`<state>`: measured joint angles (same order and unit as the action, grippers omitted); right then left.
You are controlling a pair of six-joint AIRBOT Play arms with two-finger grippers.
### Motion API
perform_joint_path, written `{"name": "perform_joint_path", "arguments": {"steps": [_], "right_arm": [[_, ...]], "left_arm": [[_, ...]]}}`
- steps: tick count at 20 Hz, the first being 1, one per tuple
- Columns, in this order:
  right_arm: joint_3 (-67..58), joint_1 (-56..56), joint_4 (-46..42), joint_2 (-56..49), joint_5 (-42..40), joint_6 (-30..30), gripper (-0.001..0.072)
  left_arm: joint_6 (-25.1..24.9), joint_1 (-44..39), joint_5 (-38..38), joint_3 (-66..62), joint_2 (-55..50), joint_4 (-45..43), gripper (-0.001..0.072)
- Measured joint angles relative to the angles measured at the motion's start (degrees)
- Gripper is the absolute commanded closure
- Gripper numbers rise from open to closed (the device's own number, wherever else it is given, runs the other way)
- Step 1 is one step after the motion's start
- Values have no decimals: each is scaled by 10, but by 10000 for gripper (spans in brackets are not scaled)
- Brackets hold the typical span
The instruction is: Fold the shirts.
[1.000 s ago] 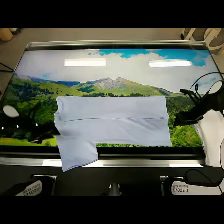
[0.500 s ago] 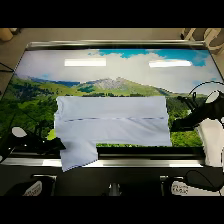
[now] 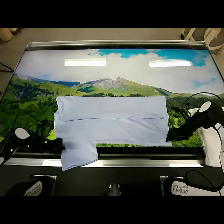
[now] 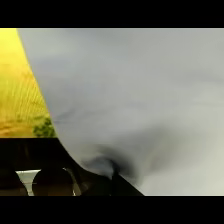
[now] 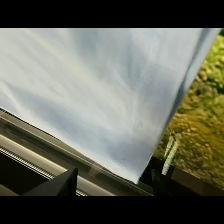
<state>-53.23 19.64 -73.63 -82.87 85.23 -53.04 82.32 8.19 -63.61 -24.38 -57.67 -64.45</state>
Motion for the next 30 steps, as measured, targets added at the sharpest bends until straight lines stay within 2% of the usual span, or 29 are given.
{"name": "perform_joint_path", "arguments": {"steps": [10, 12, 13, 14, 18, 20, 24, 30], "right_arm": [[41, -2, 11, -2, -30, -10, 226], [53, -9, 12, -1, -38, -12, 374], [60, -14, 13, -2, -42, -13, 506], [65, -19, 12, -2, -51, -12, 685], [58, -30, 6, -4, -63, -10, 688], [26, -32, 3, 3, -100, -4, 692], [-77, -36, 23, 21, -66, 6, 692], [-262, -91, -17, -61, -112, -14, 692]], "left_arm": [[0, 0, 7, -1, 32, 1, 671], [0, 0, 9, -1, 34, 3, 671], [0, 0, 11, -1, 35, 5, 670], [0, 0, 13, -1, 35, 8, 671], [0, 0, 17, -16, 40, 12, 672], [0, 0, 18, -50, 49, 13, 676], [7, 0, 20, -165, 57, 15, 677], [20, 0, 52, -320, -70, 14, 675]]}}
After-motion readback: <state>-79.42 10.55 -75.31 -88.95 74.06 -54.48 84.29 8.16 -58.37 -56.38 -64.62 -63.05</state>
